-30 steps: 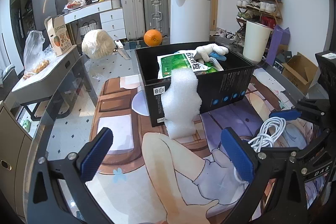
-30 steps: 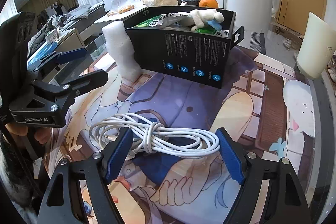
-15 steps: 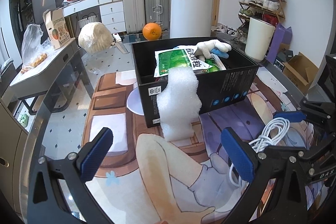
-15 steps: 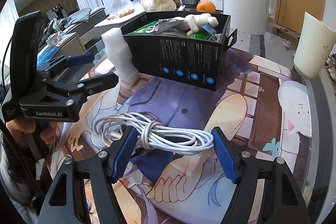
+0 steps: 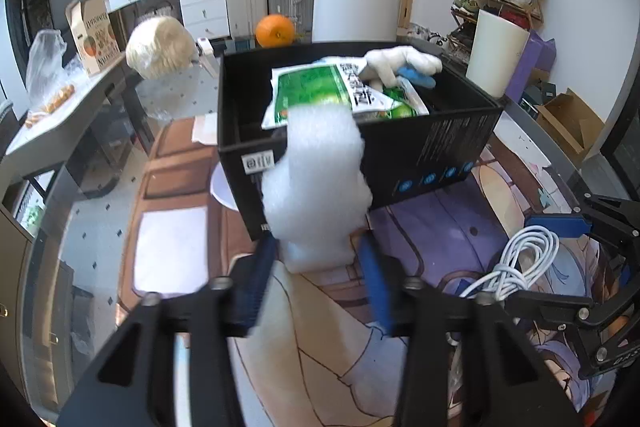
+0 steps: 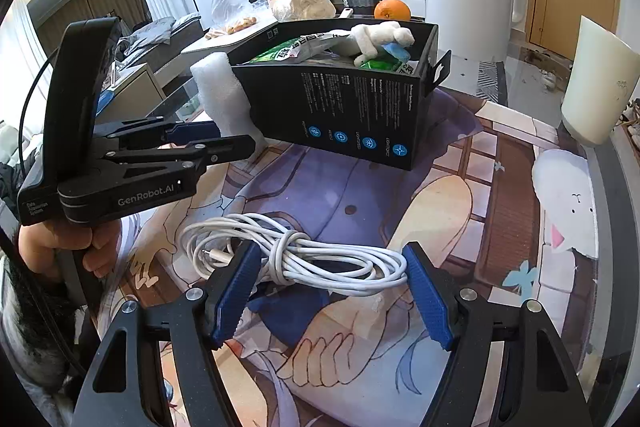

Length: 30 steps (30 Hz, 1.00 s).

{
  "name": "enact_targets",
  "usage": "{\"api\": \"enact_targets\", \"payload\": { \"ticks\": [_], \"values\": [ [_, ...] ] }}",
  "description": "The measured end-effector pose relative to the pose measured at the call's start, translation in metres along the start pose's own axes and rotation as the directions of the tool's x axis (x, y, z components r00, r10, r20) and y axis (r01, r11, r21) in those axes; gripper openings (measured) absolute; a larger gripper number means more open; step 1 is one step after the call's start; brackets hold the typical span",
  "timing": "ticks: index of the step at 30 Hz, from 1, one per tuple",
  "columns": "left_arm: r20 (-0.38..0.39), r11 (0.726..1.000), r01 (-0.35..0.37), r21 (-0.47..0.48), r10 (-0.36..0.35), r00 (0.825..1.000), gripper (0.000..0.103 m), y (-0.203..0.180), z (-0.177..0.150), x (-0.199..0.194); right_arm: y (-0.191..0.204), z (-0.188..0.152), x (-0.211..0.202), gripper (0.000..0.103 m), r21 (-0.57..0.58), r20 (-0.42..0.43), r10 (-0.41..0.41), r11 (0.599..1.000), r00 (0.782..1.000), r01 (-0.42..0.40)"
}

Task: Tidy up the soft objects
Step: 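Close the left gripper on the white foam sleeve and lift it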

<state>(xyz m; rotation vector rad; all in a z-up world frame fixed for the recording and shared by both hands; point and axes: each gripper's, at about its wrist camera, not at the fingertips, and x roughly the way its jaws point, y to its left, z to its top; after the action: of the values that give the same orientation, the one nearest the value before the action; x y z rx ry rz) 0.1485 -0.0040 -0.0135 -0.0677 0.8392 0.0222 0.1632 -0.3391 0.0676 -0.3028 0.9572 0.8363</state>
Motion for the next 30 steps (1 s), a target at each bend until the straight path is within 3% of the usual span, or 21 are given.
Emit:
{"api": "enact_targets", "payload": {
  "ticks": [16,30],
  "values": [
    [0.075,0.999,0.047,-0.004,-0.046,0.996,0.032,0.006,-0.003,-0.024,-0.003,0.0,0.005,0.074,0.016,-0.003,0.01,1.0,1.0,-0.01],
    [0.121,0.999,0.043,-0.011,-0.041,0.992,0.032,0.013,-0.002,-0.043,-0.002,0.0,-0.01,0.066,0.002,0.037,0.016,1.0,0.999,-0.016]
  ]
}}
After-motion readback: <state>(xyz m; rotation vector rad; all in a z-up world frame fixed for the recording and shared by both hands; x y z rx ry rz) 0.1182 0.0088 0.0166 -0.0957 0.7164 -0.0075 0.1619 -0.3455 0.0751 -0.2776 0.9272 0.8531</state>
